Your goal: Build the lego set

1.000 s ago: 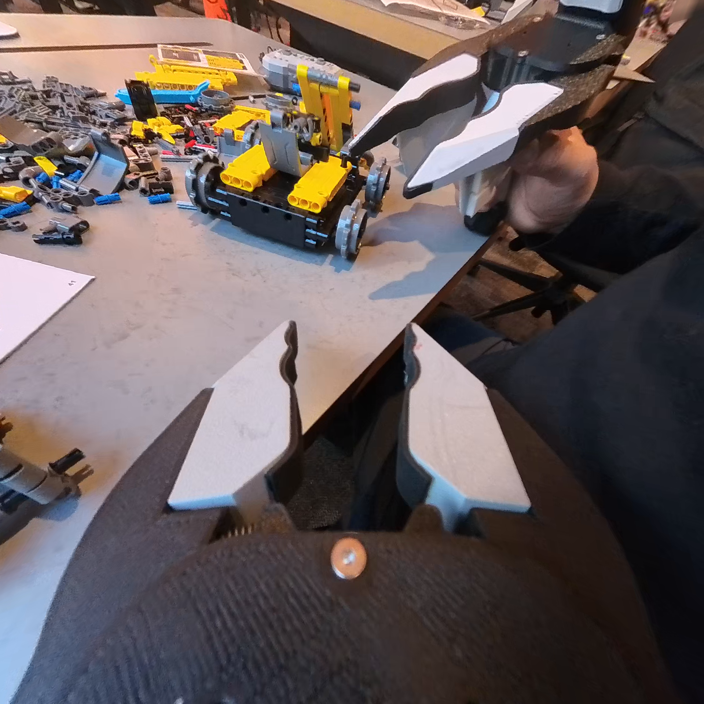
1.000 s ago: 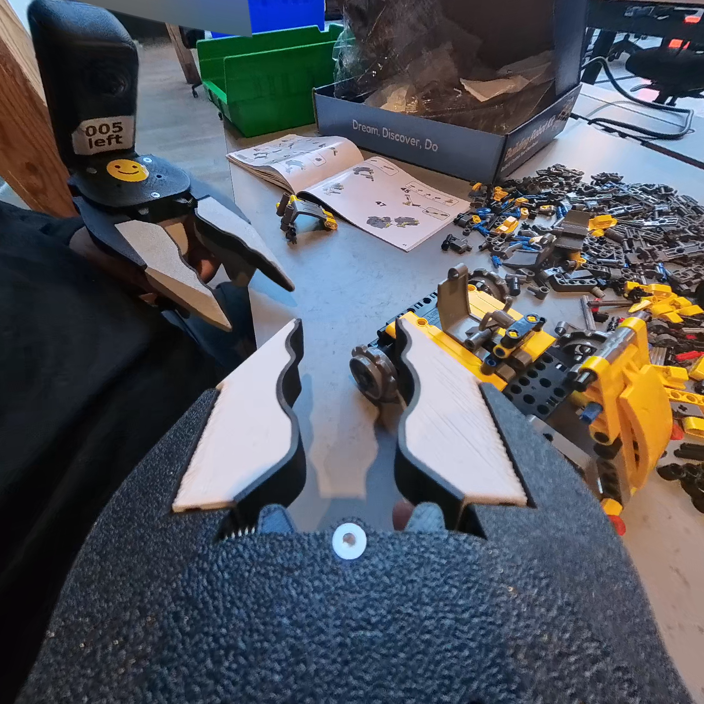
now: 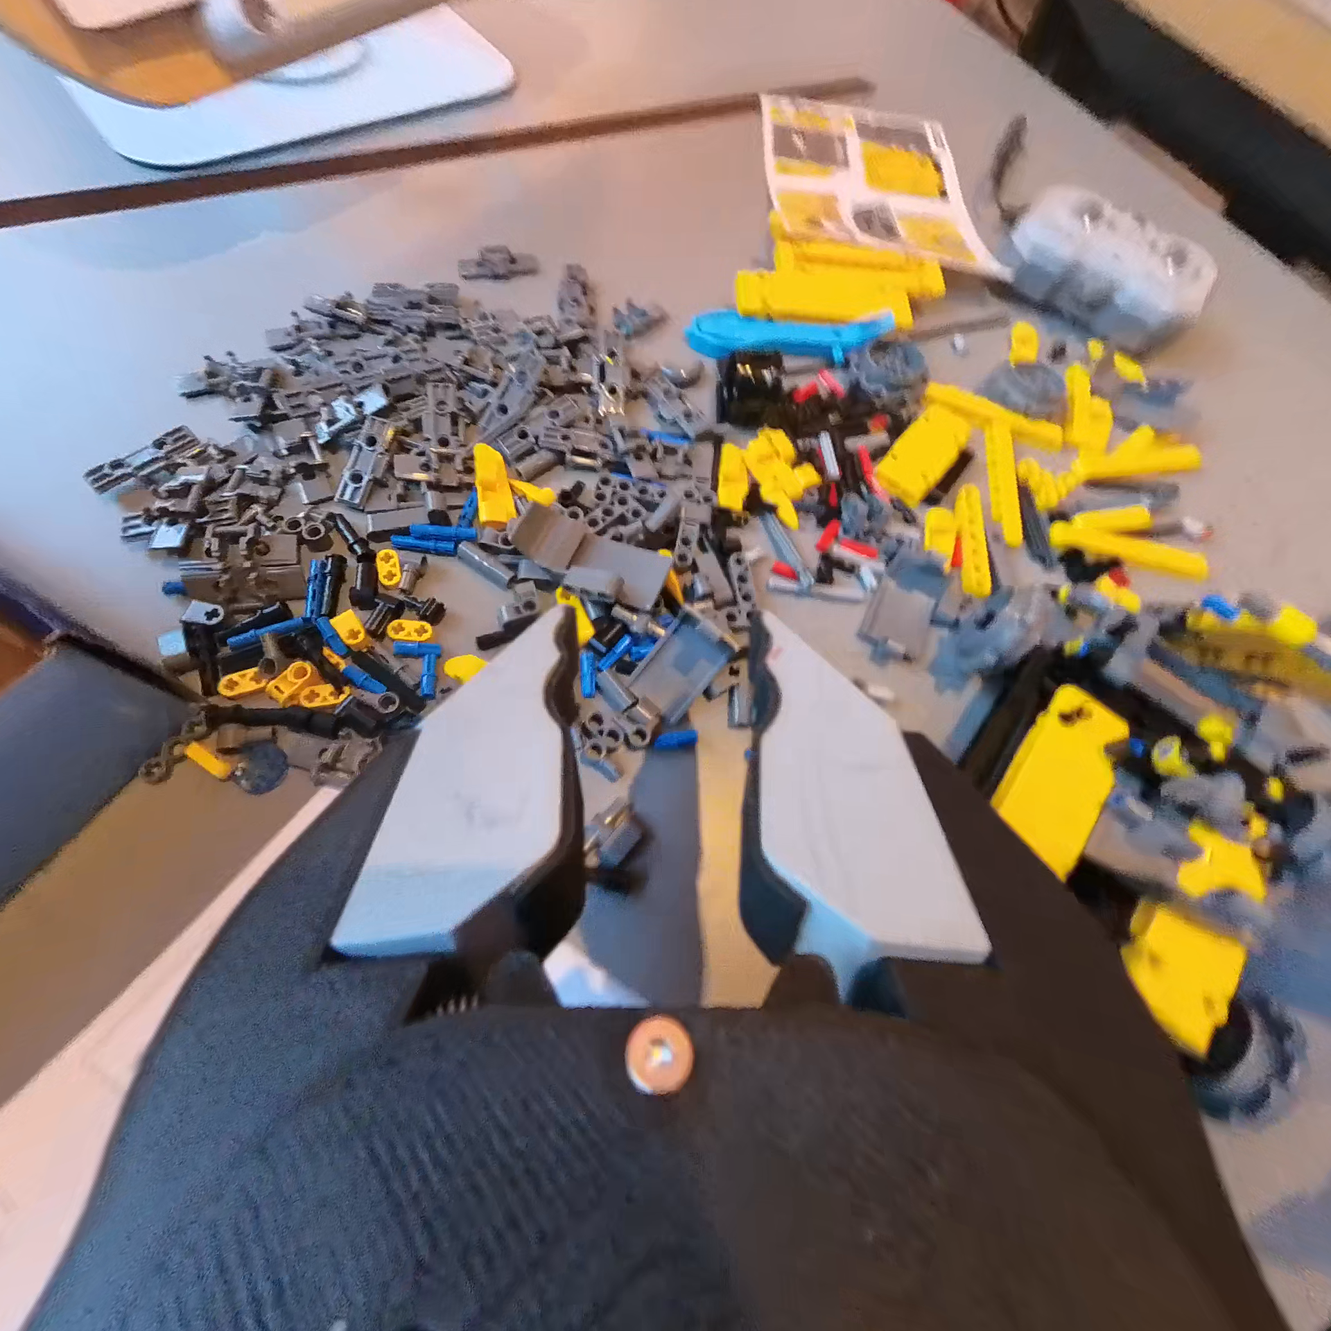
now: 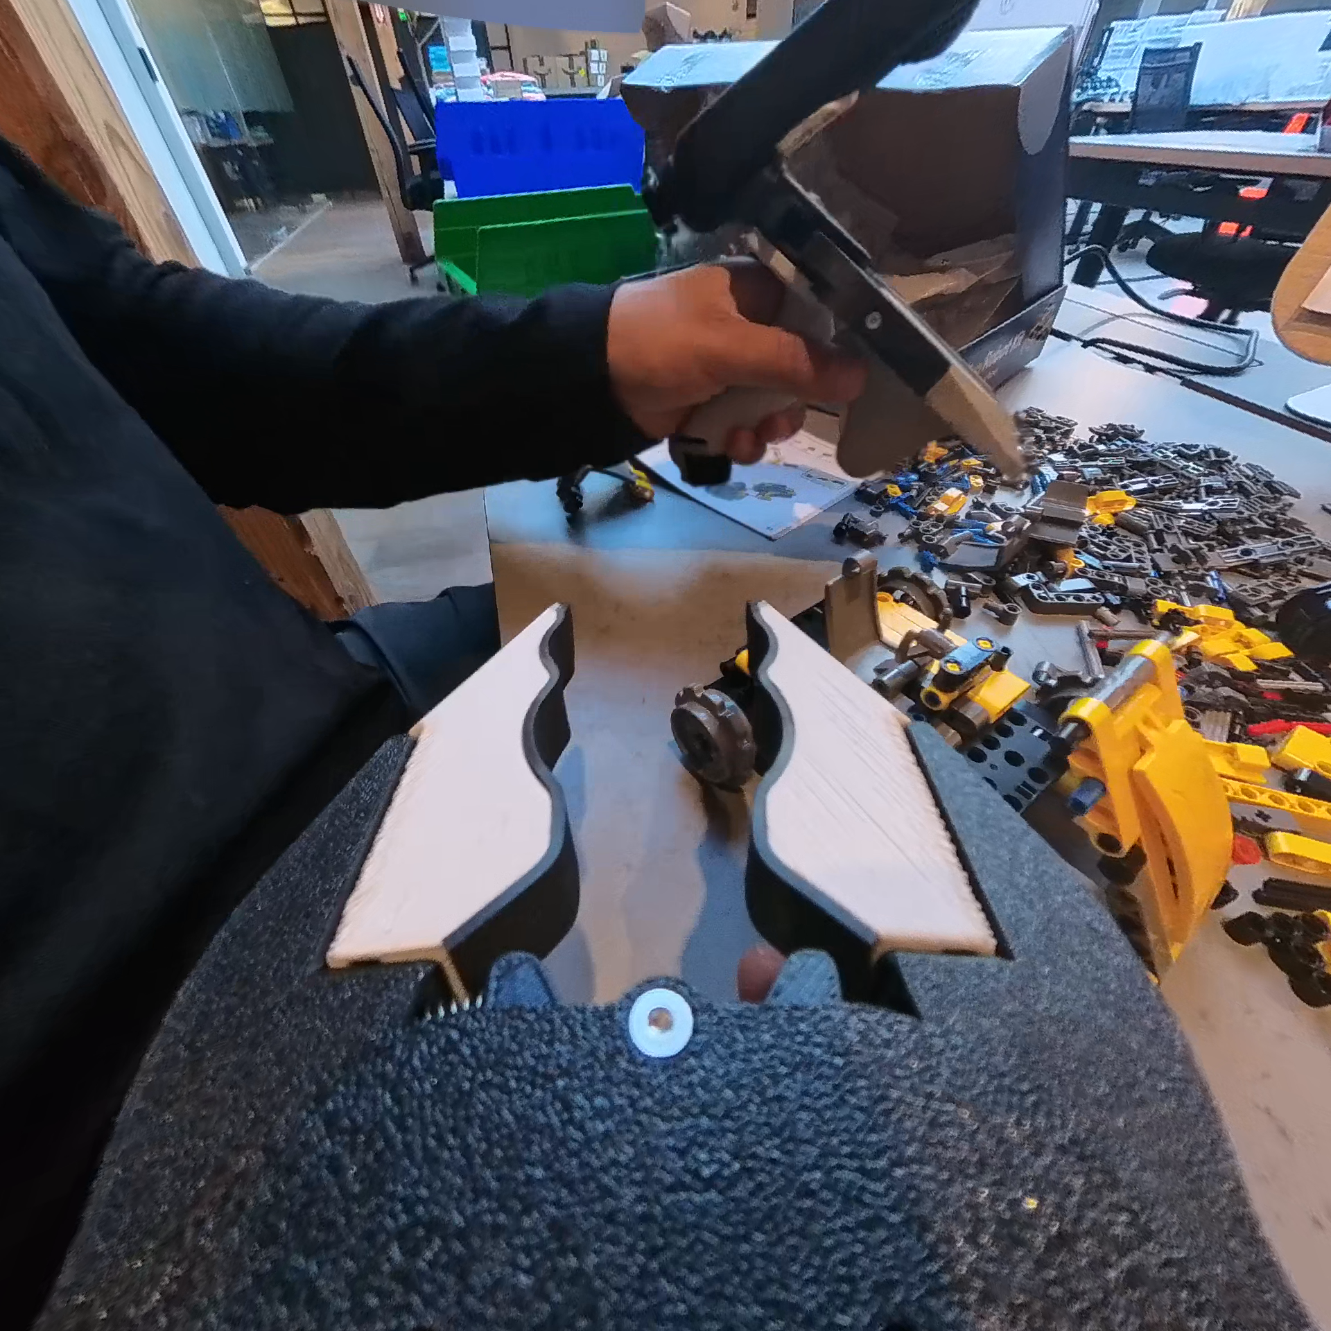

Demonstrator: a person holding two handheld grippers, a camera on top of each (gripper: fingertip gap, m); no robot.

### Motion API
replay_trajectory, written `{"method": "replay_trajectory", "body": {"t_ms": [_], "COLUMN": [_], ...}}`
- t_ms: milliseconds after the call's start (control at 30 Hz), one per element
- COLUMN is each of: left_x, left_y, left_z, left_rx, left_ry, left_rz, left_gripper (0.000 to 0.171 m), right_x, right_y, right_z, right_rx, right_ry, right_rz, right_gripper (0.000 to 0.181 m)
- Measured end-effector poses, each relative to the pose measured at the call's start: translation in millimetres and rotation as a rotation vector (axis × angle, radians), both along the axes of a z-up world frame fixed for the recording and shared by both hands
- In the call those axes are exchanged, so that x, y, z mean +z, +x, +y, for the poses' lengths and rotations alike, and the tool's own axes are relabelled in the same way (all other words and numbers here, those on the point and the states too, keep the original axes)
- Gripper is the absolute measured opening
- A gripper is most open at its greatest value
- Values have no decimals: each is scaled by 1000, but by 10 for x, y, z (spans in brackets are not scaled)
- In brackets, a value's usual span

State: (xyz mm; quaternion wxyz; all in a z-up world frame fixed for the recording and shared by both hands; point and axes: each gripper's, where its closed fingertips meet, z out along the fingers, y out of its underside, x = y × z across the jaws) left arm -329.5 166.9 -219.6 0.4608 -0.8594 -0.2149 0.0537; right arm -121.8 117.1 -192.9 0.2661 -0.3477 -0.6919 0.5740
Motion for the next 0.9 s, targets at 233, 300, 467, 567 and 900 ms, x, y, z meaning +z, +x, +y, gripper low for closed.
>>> {"method": "replay_trajectory", "body": {"t_ms": [233,300,467,567,900], "left_x": [103,79,-101,-234,-337], "left_y": [-215,-295,-300,-226,-197], "left_z": [-389,-435,-390,-357,-319], "left_rx": [-179,-207,-313,-365,-376], "left_ry": [-188,-238,-316,-366,-354], "left_rz": [52,39,6,16,-46], "left_gripper": [9,5,0,1,10], "right_x": [47,72,138,164,254], "right_y": [-7,-12,-3,1,12], "right_z": [32,42,81,104,158], "right_rx": [-12,-16,-25,-29,-44], "right_ry": [-19,-25,-55,-74,-103], "right_rz": [29,46,83,94,155], "right_gripper": [46,46,45,45,41]}}
